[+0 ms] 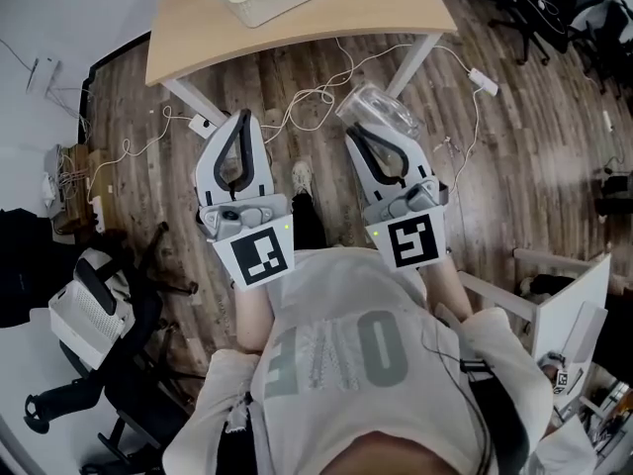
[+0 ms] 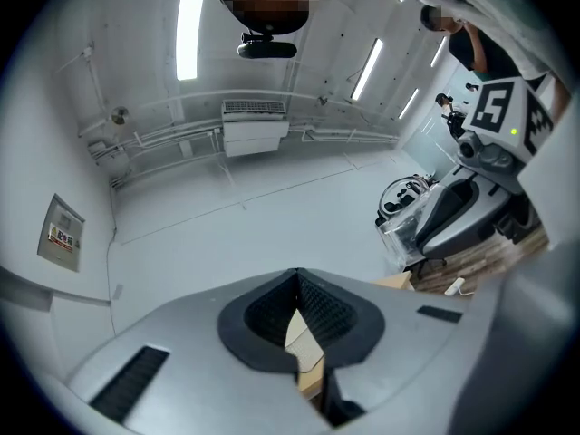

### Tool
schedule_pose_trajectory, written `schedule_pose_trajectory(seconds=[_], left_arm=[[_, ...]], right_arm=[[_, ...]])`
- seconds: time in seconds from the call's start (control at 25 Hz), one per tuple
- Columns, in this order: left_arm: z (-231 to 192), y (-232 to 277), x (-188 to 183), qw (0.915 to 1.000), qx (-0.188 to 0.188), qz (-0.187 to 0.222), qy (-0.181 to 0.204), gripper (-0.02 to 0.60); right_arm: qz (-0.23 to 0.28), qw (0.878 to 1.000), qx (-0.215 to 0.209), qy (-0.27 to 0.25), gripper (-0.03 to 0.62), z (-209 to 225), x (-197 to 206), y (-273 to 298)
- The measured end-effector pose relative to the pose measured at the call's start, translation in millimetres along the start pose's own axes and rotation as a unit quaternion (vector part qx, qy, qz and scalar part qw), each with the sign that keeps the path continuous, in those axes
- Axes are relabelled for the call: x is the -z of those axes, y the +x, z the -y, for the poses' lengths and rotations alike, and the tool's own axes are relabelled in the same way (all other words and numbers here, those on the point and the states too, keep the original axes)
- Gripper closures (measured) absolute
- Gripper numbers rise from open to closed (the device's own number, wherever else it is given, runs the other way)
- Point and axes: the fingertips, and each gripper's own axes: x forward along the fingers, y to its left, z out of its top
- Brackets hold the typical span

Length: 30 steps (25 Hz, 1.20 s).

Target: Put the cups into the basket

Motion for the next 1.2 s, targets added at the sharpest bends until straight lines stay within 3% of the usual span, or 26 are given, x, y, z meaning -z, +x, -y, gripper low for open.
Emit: schedule_pose_trajectory(seconds=[0.56, 0.88, 1.2], left_arm=[[-80.9, 145.8, 62.3, 0.9997, 0.020, 0.003, -0.014, 0.574], [-132.0, 219.5, 101.5, 0.9998, 0.013, 0.006, -0.016, 0.574], [-145.2, 274.5, 140.8, 0.9991, 0.008, -0.018, -0.038, 0.574]], right_arm=[[-0.017, 1.000, 0.019, 0.011, 0.563, 74.7, -9.6, 162.4], [-0.023, 0.999, 0.027, 0.000, 0.563, 110.3, -11.0, 253.6], [-0.045, 0.999, 0.014, 0.008, 0.563, 132.7, 6.0, 309.6]])
